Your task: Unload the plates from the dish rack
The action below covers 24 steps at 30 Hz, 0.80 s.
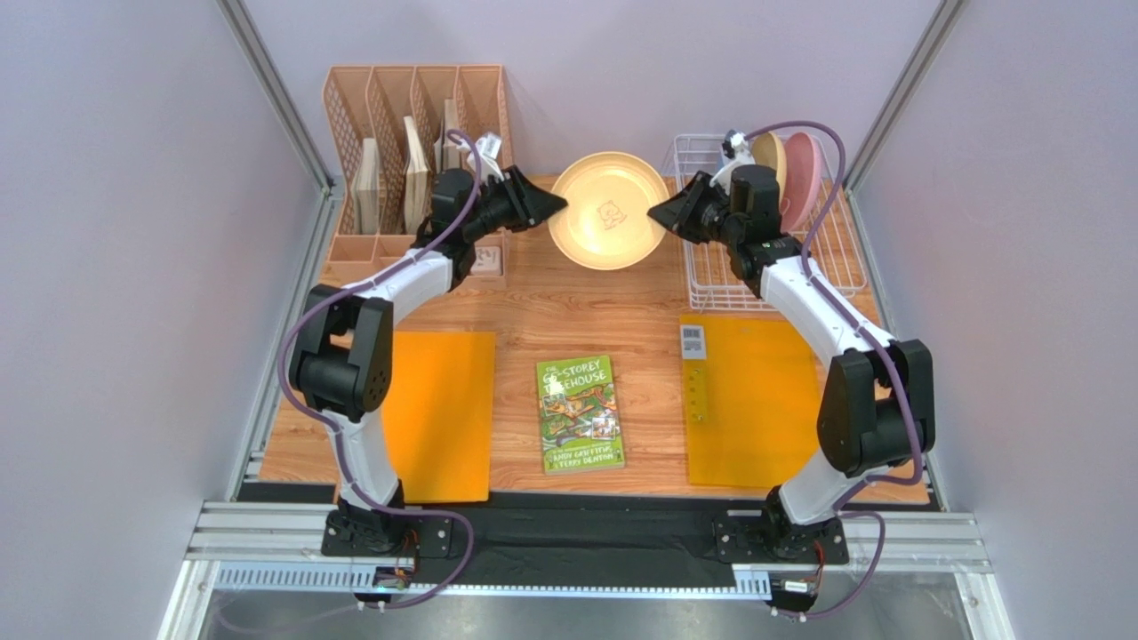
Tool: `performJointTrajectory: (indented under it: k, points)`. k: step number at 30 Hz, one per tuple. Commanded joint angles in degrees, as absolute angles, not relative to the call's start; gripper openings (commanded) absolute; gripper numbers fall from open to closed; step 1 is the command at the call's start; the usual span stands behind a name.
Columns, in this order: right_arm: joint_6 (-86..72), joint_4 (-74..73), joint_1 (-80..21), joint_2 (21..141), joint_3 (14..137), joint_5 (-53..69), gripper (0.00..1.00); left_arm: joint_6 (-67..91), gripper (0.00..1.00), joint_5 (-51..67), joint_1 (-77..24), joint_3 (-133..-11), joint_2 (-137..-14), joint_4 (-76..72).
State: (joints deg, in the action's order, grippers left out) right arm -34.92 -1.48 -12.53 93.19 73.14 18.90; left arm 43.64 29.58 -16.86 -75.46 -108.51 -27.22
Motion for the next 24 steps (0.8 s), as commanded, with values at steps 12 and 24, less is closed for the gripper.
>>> performJointTrajectory:
  k: [12, 24]
  points:
    - [-26.58, -9.2, -8.44, 91.94, 80.49, 10.66, 0.87, 41.51, 0.0, 27.96, -17.23, -84.26, -114.51, -23.49]
    - [-15.04, -17.48, -6.42, 95.62, 92.63, -11.24, 0.9, 33.4, 0.0, 18.81, -17.23, -91.76, -122.16, -7.04]
